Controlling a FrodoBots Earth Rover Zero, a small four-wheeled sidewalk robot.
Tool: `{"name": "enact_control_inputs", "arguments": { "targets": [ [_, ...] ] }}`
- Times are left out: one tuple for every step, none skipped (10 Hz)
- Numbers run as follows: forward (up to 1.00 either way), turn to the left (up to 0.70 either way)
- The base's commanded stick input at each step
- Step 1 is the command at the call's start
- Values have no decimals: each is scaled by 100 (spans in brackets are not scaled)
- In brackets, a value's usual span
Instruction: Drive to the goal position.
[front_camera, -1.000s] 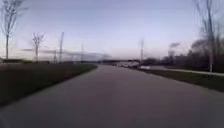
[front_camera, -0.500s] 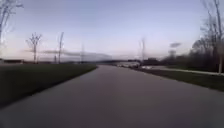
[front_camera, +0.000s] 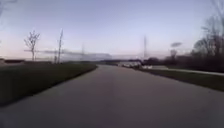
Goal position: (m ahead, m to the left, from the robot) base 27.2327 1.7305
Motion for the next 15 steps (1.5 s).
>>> {"name": "enact_control_inputs", "arguments": {
  "targets": [
    [73, 2],
    [71, 2],
    [68, 2],
    [65, 2],
    [65, 2],
    [64, 2],
    [45, 3],
    [36, 4],
    [35, 4],
    [35, 4],
    [36, 4],
    [35, 4],
    [34, 3],
    [35, 4],
    [34, 3]
  ]
}}
